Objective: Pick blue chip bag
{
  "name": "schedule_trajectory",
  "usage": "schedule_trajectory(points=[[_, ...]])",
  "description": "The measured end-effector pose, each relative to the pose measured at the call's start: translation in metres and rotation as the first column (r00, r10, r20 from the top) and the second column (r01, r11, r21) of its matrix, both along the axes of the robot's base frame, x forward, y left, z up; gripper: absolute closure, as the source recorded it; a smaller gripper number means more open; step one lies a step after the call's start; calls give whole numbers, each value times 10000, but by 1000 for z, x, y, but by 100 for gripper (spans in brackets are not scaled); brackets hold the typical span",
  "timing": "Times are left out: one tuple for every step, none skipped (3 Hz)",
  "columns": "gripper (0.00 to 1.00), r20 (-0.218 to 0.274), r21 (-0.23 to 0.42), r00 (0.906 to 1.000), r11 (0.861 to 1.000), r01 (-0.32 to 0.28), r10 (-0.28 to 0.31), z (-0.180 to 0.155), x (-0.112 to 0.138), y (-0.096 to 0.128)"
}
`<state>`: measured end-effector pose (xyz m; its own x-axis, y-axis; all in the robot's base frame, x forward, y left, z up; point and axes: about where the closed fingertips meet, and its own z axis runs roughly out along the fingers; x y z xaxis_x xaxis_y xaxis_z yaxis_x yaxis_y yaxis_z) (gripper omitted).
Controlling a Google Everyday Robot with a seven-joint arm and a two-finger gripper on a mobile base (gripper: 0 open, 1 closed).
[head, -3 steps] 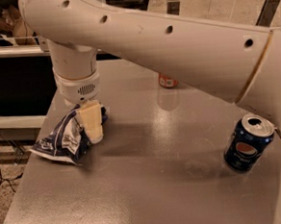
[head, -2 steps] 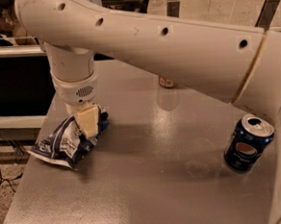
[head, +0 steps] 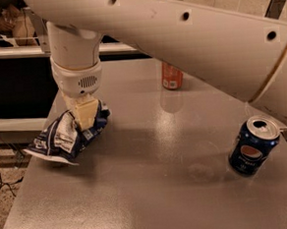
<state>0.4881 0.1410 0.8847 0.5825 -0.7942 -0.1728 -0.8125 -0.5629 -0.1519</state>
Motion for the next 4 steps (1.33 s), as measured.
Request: schedule_trajectory(points=[[100, 69, 630, 9997, 9977, -254, 250, 38, -11, -3], [100, 87, 1127, 9986, 9923, -522, 516, 70, -20, -4], [100, 190, 1651, 9975, 9838, -703, 681, 101, -23, -3], [100, 227, 1693, 9975, 9830, -705, 676, 101, -23, -2]])
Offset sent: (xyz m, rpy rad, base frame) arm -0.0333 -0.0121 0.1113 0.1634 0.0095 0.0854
